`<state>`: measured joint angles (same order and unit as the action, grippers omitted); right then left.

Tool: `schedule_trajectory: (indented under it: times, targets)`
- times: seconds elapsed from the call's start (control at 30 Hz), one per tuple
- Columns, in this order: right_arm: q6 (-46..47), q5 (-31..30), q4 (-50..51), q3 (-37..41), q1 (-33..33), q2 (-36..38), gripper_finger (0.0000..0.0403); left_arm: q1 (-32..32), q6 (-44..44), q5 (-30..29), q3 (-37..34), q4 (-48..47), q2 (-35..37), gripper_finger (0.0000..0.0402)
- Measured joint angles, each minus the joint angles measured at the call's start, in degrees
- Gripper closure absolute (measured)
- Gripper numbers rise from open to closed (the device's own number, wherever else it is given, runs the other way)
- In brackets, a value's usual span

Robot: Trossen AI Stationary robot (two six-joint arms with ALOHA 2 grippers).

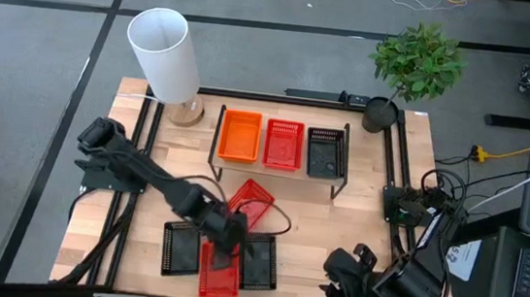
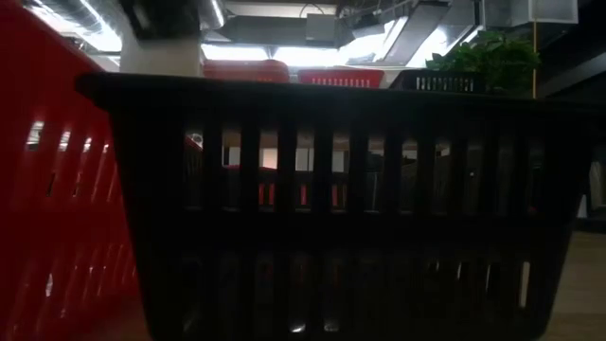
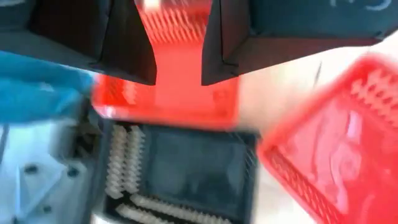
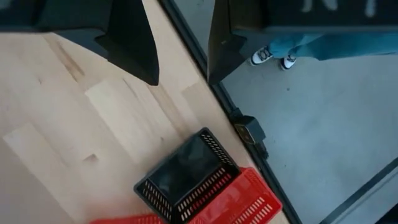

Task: Stack baskets on shelf by color
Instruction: Stack the right black bin on top of the other black bin on the shelf

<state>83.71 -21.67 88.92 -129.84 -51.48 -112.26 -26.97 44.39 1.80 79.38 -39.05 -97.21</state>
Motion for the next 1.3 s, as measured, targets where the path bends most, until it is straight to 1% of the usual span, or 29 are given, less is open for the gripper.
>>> schedule_trajectory:
  times: [0.1,0.2,0.27,0.37,0.43,0.53,0.67,0.8,0.9,1.03,1.3]
  targets:
    - [-0.71,-0.73,0.57,-0.04,0.39,-1.83,0.0267,-3.07,0.49,-0.88,4.79,-10.31,3.57,0.0282]
    - [-5.09,-1.71,-0.10,0.00,2.06,-5.14,0.0267,-7.52,2.74,-6.31,7.51,-17.16,7.09,0.0282]
    - [-12.36,-2.07,-3.00,0.00,3.28,-7.66,0.0267,-10.61,4.25,-10.24,8.08,-18.84,9.35,0.0282]
    - [-25.86,-1.84,-9.32,0.02,4.92,-11.62,0.0267,-15.47,8.38,-17.60,7.43,-20.40,11.88,0.0282]
    - [-32.95,-0.17,-13.76,0.02,6.07,-13.84,0.0267,-18.07,11.62,-22.07,6.88,-21.16,13.06,0.0282]
    - [-39.96,4.09,-19.60,0.02,8.36,-16.66,0.0268,-20.56,15.49,-25.51,6.18,-22.79,13.32,0.0282]
    - [-45.67,8.41,-21.79,0.02,10.55,-20.94,0.0271,-22.27,18.39,-26.73,5.46,-23.10,13.24,0.0282]
    - [-48.75,12.63,-23.53,0.03,11.62,-25.11,0.0273,-22.77,18.98,-26.82,4.54,-23.03,13.11,0.0282]
    - [-49.45,12.49,-25.17,0.04,11.93,-27.21,0.0273,-22.77,19.75,-26.86,3.84,-23.03,13.12,0.0282]
    - [-49.43,10.46,-25.28,0.04,12.19,-28.15,0.0273,-23.10,20.03,-26.88,3.17,-23.00,13.12,0.0282]
    - [-49.22,10.80,-24.99,0.04,13.48,-31.21,0.0274,-23.09,19.62,-26.88,3.17,-22.99,13.10,0.0282]
